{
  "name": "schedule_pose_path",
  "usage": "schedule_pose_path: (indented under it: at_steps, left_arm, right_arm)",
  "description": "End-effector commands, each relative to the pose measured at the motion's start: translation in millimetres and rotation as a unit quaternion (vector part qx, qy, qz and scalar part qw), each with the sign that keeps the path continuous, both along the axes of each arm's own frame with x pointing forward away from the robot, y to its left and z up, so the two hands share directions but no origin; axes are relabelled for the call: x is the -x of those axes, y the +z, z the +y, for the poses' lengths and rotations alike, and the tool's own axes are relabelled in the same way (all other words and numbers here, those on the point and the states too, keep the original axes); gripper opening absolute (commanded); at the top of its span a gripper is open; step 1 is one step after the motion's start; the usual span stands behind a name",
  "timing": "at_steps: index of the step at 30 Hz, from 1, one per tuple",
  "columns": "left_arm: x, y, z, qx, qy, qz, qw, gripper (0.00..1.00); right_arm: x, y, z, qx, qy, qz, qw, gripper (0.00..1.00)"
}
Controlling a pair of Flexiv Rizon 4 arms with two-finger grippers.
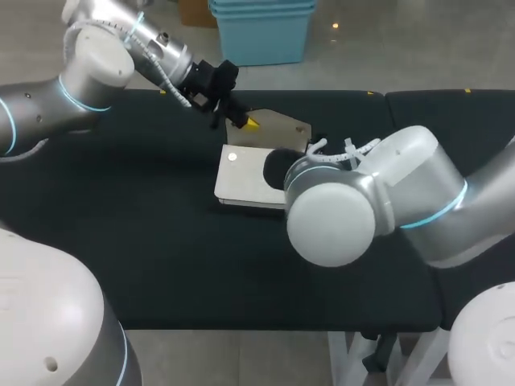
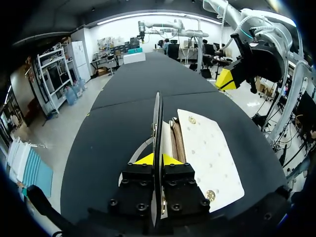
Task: Pick up the bag, open it, inspect its contents, close it, and place it on the opposite side
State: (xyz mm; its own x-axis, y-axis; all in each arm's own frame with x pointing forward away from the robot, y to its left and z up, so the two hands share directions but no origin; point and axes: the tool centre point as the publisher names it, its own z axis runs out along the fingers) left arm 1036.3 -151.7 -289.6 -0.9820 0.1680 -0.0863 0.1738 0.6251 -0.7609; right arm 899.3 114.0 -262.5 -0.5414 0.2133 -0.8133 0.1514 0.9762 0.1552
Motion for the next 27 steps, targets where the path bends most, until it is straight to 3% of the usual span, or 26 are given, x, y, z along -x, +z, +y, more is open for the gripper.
schedule_pose_path:
  at_steps: [1, 10, 18, 27]
  left_arm:
    - [7.2, 5.6, 1.4, 0.009, 0.017, 0.005, 1.000, 0.00]
    - [21.3, 28.8, 2.8, 0.000, 0.021, -0.009, 1.000, 0.00]
    - [29.3, 37.2, -1.8, -0.005, 0.013, -0.015, 1.000, 0.00]
    - [30.9, 44.3, 2.5, 0.000, 0.009, -0.022, 1.000, 0.00]
  right_arm:
    - [-10.3, 9.2, 6.4, -0.001, 0.010, 0.011, 1.000, 0.00]
    - [-32.0, 10.9, 23.2, 0.018, 0.023, 0.017, 0.999, 0.00]
    - [-55.7, -2.2, 43.5, 0.045, 0.046, 0.033, 0.997, 0.00]
    - [-76.6, -22.0, 47.0, 0.068, 0.042, 0.058, 0.995, 0.00]
